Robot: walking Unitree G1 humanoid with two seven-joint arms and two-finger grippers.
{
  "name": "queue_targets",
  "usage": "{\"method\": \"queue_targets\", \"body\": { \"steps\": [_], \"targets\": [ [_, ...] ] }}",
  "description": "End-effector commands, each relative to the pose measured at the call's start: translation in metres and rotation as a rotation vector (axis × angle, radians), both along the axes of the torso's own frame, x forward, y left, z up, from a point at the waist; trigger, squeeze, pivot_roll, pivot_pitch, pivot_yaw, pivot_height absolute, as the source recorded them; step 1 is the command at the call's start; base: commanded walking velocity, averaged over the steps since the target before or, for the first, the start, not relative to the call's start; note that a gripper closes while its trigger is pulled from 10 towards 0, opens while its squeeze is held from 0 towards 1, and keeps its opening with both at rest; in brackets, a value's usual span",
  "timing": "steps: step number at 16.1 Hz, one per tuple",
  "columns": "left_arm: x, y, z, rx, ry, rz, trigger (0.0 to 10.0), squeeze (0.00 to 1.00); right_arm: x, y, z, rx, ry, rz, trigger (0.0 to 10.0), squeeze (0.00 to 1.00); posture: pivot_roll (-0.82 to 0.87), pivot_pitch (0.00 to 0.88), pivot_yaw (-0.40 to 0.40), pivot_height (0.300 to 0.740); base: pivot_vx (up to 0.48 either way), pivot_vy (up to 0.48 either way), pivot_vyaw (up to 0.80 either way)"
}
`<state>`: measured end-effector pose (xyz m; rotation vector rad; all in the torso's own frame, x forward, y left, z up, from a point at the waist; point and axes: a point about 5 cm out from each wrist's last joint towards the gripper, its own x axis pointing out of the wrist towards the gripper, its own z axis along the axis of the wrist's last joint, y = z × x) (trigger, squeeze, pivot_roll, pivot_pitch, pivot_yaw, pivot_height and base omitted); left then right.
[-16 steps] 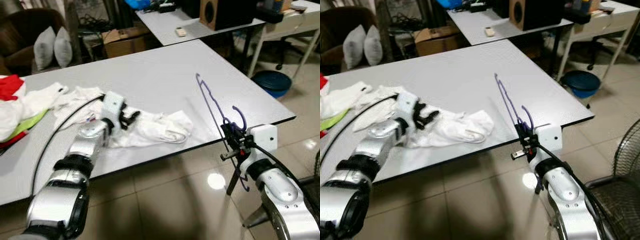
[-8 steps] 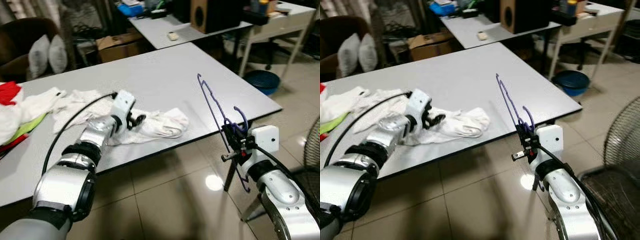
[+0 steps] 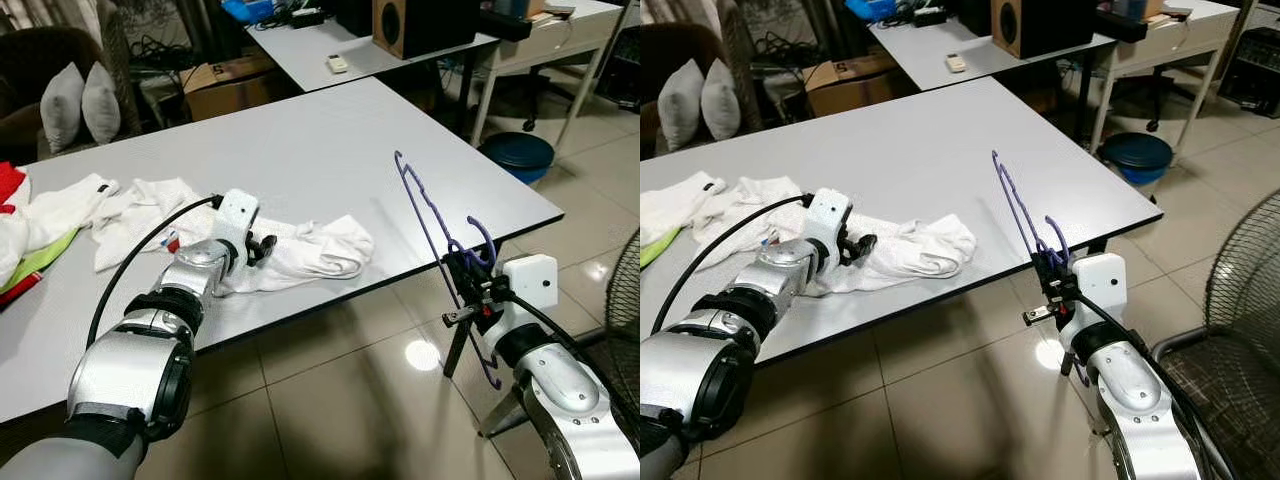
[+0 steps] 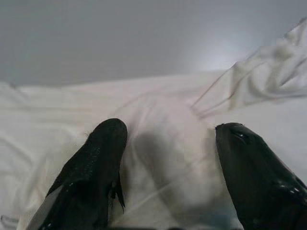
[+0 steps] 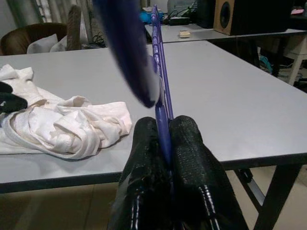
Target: Hang hanger
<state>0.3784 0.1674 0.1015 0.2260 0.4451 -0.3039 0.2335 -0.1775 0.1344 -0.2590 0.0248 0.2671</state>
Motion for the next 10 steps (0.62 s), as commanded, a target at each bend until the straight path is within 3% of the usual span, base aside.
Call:
{"method": "queue_targets", "body": {
  "steps": [1,2,10],
  "targets": [
    [-0.003,0.006,-0.005,-0.017,0.032,0.027,1.9,0.0,0.002,0.007,0.004,-0.01,-0.011,0.026,10.0,0.0,-0.31,0.0,0.164,0.74,0.0,0.0,0.0],
    [-0.004,0.005,-0.007,-0.029,0.044,0.023,0.0,0.0,0.003,0.007,0.004,-0.014,-0.011,0.031,10.0,0.0,-0.31,0.0,0.164,0.74,0.0,0.0,0.0],
    [-0.012,0.007,-0.021,0.024,0.109,0.013,0.0,0.0,0.006,0.007,0.006,-0.031,-0.015,0.049,10.0,0.0,-0.31,0.0,0.158,0.74,0.0,0.0,0.0]
  ]
}}
